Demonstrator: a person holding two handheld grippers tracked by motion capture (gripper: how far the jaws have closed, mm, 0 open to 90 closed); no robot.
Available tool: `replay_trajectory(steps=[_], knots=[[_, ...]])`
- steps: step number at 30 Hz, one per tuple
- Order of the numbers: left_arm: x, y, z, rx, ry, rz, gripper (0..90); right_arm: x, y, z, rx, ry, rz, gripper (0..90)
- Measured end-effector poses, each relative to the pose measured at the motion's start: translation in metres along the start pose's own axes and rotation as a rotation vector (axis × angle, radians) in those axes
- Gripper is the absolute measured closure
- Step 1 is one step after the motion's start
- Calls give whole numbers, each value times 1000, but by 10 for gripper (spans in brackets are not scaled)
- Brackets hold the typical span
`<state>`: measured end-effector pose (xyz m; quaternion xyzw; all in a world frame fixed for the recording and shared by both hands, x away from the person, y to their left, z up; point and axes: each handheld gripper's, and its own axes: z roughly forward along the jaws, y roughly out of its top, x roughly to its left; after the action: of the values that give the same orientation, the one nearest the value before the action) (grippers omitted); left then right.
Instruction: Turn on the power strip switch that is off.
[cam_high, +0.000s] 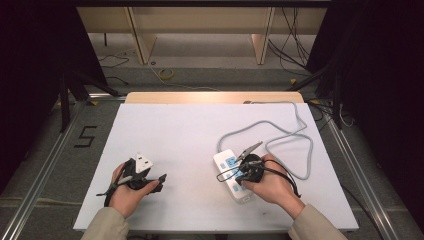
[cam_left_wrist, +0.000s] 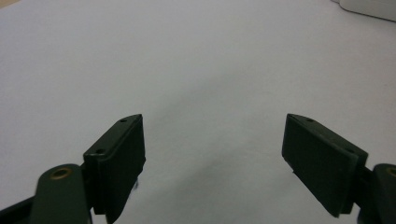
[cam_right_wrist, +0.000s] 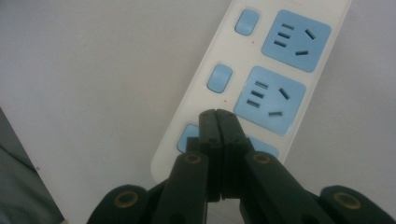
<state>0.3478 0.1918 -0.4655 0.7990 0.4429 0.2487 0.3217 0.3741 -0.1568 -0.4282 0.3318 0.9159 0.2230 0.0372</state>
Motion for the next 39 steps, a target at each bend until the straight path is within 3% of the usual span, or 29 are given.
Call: replay_trajectory(steps=[21, 39], knots=[[-1, 0, 1, 3, -2, 2, 217, -25, -24, -16, -90, -47, 55, 858], [-3, 0, 2, 5, -8, 0, 219, -44, -44, -22, -125, -84, 123, 796]])
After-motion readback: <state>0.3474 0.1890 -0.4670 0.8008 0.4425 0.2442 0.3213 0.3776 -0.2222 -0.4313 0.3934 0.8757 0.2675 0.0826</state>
